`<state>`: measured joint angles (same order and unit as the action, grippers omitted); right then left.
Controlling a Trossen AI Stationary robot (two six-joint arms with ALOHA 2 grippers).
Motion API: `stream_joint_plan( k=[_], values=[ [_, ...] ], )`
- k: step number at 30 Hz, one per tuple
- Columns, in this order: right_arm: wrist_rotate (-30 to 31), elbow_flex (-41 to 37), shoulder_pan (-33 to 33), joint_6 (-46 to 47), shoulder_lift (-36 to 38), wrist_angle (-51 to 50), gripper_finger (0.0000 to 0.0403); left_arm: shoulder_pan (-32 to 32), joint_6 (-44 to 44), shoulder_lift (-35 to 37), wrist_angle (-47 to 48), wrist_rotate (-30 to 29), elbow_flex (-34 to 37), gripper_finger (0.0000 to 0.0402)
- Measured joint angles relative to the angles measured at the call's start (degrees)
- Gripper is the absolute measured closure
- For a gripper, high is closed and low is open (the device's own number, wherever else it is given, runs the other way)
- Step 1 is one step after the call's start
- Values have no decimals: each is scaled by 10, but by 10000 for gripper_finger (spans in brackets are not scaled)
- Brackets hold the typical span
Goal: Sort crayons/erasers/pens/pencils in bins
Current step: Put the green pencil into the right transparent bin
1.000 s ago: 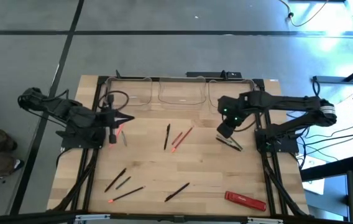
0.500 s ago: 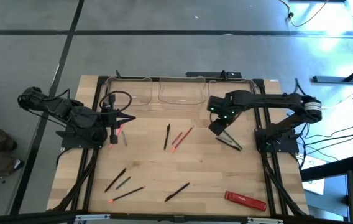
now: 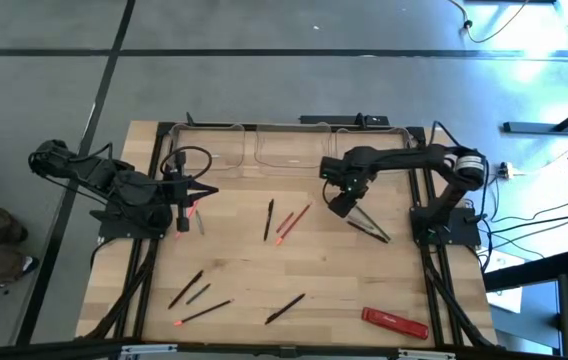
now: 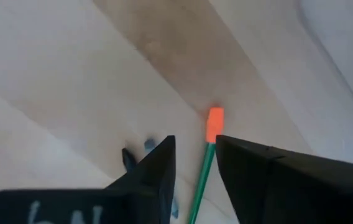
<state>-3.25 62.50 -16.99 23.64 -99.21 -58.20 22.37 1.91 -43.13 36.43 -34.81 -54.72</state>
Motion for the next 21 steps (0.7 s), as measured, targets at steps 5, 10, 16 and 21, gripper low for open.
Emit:
stream_joint_plan(
  k=[5, 10, 16, 21],
  values=[
    [21, -1, -9, 1, -19, -1, 287, 0, 0, 0, 0, 0, 0, 401],
    [23, -1, -9, -1, -39, 4, 287, 0, 0, 0, 0, 0, 0, 401],
    [23, -1, -9, -1, -55, 4, 287, 0, 0, 0, 0, 0, 0, 401],
    [23, -22, -9, -1, -56, 18, 287, 0, 0, 0, 0, 0, 0, 401]
  ],
)
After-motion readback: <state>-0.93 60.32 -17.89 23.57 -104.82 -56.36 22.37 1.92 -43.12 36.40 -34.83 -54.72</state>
